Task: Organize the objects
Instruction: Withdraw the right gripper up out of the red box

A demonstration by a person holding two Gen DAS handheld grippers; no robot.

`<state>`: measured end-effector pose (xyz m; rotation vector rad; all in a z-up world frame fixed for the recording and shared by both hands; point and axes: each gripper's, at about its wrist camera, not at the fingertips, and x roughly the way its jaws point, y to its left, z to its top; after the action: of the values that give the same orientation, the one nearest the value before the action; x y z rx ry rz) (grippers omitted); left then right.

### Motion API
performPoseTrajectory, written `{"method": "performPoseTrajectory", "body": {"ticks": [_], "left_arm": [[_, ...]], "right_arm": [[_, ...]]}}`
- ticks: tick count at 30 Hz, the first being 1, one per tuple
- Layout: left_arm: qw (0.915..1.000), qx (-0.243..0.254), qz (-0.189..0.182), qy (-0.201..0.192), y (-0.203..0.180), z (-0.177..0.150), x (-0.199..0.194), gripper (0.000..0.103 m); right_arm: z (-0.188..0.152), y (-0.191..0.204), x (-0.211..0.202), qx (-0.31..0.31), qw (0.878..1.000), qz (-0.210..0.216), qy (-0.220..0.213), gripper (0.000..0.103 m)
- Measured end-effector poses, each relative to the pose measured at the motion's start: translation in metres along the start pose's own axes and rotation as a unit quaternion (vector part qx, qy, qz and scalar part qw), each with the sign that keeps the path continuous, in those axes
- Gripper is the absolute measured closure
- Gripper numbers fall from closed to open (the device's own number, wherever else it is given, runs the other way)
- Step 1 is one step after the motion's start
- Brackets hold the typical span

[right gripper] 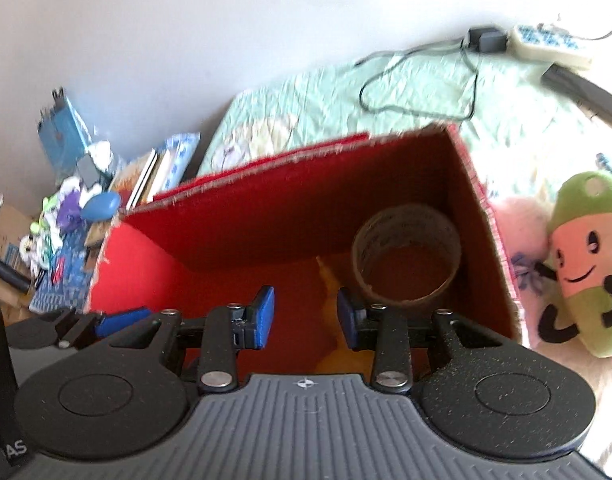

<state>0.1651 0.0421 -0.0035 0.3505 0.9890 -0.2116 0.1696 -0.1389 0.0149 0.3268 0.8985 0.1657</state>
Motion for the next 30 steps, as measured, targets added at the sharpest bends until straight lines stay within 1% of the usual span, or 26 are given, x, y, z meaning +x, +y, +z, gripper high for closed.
{"method": "performPoseTrajectory", "body": {"ticks": [2, 3, 5, 6, 9, 12, 16, 20, 22, 24, 27, 30], "left_arm": [[1.0000, -0.002, 0.004, -0.004, -0.002, -0.001, -0.004, 0.023], [1.0000, -0.004, 0.006, -0.007, -0.003, -0.002, -0.007, 0.023], [0.9999, -0.009, 0.009, -0.009, -0.003, -0.003, -0.015, 0.023], [0.9998, -0.012, 0.011, -0.010, -0.004, -0.004, -0.018, 0.023], [0.9995, -0.022, 0.019, -0.011, -0.004, -0.007, -0.026, 0.023], [0.9991, -0.029, 0.026, -0.015, -0.009, -0.012, -0.038, 0.023], [0.9984, -0.039, 0.037, -0.017, -0.011, -0.014, -0.051, 0.022], [0.9972, -0.061, 0.043, -0.010, -0.010, -0.020, -0.063, 0.021], [0.9963, -0.070, 0.049, -0.008, -0.011, -0.023, -0.069, 0.021], [0.9953, -0.078, 0.058, -0.005, -0.013, -0.027, -0.075, 0.021], [0.9936, -0.088, 0.071, -0.002, -0.016, -0.034, -0.083, 0.020], [0.9920, -0.100, 0.077, 0.000, -0.017, -0.038, -0.092, 0.020]], "right_arm": [[-0.002, 0.003, -0.001, -0.005, 1.000, -0.014, -0.018, 0.064], [-0.003, 0.010, 0.005, -0.007, 0.999, -0.019, -0.026, 0.064], [-0.005, 0.010, 0.001, -0.013, 0.999, -0.024, -0.042, 0.060], [-0.006, 0.011, 0.000, -0.021, 0.998, -0.028, -0.045, 0.056], [-0.006, 0.009, -0.008, -0.037, 0.998, -0.033, -0.049, 0.056], [-0.005, 0.007, -0.016, -0.041, 0.997, -0.024, -0.053, 0.056], [-0.005, 0.007, -0.030, -0.064, 0.996, -0.001, -0.055, 0.056], [-0.009, 0.004, -0.047, -0.080, 0.994, 0.015, -0.074, 0.055], [-0.012, 0.000, -0.054, -0.080, 0.993, 0.022, -0.082, 0.051], [-0.014, -0.005, -0.059, -0.079, 0.993, 0.035, -0.085, 0.051], [-0.015, -0.009, -0.067, -0.086, 0.992, 0.043, -0.088, 0.050], [-0.016, -0.011, -0.075, -0.100, 0.990, 0.059, -0.080, 0.046]]}}
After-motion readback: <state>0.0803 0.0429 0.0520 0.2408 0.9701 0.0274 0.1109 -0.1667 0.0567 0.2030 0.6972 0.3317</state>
